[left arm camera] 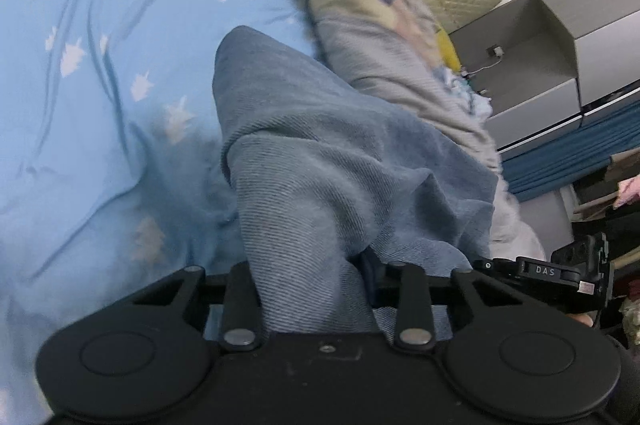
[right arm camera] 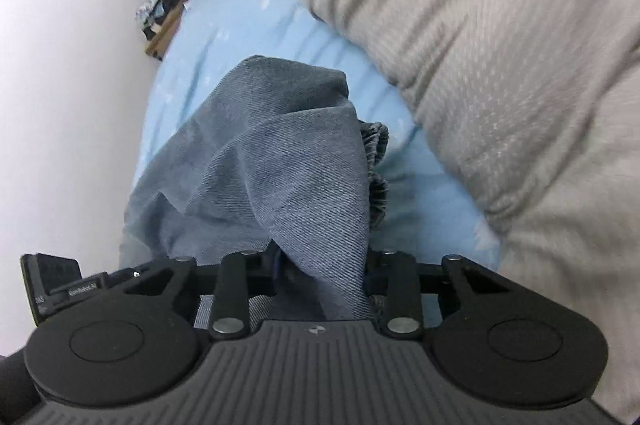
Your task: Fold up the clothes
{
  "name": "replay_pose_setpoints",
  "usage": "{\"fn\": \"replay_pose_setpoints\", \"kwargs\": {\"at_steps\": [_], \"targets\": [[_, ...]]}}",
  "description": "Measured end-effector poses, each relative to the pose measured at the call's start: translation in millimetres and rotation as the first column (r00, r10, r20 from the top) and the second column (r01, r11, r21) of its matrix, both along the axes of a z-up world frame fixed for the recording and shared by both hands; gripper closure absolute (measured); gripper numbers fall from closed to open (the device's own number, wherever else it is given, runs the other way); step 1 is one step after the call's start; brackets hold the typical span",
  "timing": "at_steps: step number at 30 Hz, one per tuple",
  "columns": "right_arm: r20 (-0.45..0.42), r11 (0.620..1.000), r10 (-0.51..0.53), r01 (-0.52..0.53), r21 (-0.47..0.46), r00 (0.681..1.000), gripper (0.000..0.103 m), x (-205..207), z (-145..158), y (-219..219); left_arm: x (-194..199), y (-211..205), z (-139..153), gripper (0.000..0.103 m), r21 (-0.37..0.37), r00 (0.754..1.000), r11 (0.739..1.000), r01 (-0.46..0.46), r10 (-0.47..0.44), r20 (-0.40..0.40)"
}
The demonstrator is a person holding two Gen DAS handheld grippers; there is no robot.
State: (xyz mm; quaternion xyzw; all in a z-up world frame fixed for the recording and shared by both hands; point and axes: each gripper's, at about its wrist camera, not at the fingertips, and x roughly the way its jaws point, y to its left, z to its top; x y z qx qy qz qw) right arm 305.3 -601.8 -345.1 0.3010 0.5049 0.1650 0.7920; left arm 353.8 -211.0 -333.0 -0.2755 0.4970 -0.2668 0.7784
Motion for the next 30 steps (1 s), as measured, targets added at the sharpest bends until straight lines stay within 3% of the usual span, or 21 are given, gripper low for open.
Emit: {"fn": "replay_pose_setpoints", "kwargs": {"at_steps": [9,16,22,26,30], "targets": [[0.108,0.993,-0.116,0.117,0.001,0.987,0.068,-68.5,146.5,-7.9,-42.4,-21.9,154.1,0.073,-0.064,0.983,0.988,0.138,-0.128,0.129],[0.16,0.962,-0.256,0.268,-0.058,0.953,0.067,-118.0,236.9,-36.3,-70.4,-100.5,232.0,0.072,-0.073,0.945,0.954,0.291,-0.274,0.179],[0.186,0.925,-0.339,0.363,-0.115,0.922,0.067,-168.2,266.4,-117.9,-102.1,-211.5,244.6,0.071,-0.078,0.914,0.923,0.376,-0.357,0.191],[0.178,0.908,-0.372,0.397,-0.131,0.911,0.067,-195.0,263.4,-189.0,-117.5,-290.2,225.7,0.071,-0.082,0.911,0.917,0.389,-0.37,0.18],[0.171,0.907,-0.367,0.392,-0.153,0.915,0.067,-206.0,241.7,-251.1,-128.9,-361.2,193.0,0.071,-0.09,0.916,0.918,0.385,-0.368,0.163]]}}
